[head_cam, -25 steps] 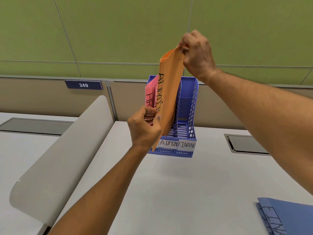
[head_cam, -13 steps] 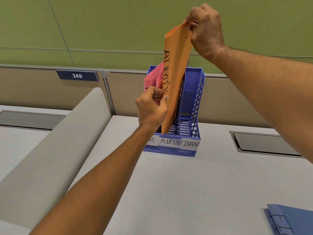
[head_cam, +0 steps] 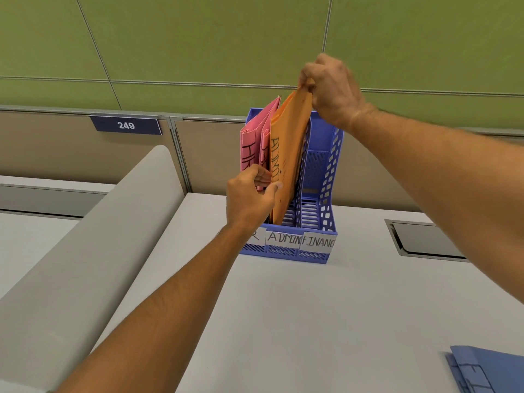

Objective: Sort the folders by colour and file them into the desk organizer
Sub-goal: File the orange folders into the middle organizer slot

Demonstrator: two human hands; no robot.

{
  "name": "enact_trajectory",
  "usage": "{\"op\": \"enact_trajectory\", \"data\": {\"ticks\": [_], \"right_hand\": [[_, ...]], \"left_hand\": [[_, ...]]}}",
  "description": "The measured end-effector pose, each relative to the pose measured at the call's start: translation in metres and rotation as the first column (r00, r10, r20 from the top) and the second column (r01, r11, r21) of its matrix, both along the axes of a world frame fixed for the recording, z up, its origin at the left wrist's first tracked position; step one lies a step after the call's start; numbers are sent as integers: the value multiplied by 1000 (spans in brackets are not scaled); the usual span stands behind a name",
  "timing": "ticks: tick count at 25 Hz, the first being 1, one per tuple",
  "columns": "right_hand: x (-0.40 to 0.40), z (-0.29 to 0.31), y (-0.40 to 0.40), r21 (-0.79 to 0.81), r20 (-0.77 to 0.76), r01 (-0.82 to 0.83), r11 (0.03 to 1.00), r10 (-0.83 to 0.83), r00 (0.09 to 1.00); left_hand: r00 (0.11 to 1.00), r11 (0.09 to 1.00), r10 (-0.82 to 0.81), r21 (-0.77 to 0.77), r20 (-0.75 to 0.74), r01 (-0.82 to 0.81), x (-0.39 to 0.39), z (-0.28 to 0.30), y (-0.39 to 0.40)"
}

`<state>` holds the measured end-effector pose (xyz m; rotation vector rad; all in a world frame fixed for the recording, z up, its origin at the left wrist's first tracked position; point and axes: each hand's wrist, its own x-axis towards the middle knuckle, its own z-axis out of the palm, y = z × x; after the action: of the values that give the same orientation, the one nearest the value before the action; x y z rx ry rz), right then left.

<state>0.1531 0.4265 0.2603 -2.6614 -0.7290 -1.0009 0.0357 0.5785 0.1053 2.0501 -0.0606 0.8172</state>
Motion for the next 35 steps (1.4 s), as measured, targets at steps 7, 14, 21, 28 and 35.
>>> {"op": "enact_trajectory", "data": {"ticks": [7,14,21,28,35], "right_hand": [[-4,-29,2,-97,-102,22,995,-31,994],[-21,-50,0,-171,-245,-16,985,-27,969],[-64,-64,-12,-151,-208,104,983,-134,969],[-125,-80,-36,-219,-178,233,948,-273,945],[-191,-103,-84,-203,-184,351,914,-388,903]], "left_hand": [[996,960,71,268,51,-82,-5,-3,13],[989,861,114,486,97,-147,-13,3,13],[995,818,95,569,17,-88,-26,15,11],[997,781,80,622,-4,-61,-49,27,1],[999,758,-24,650,-41,45,-73,19,-38]]}}
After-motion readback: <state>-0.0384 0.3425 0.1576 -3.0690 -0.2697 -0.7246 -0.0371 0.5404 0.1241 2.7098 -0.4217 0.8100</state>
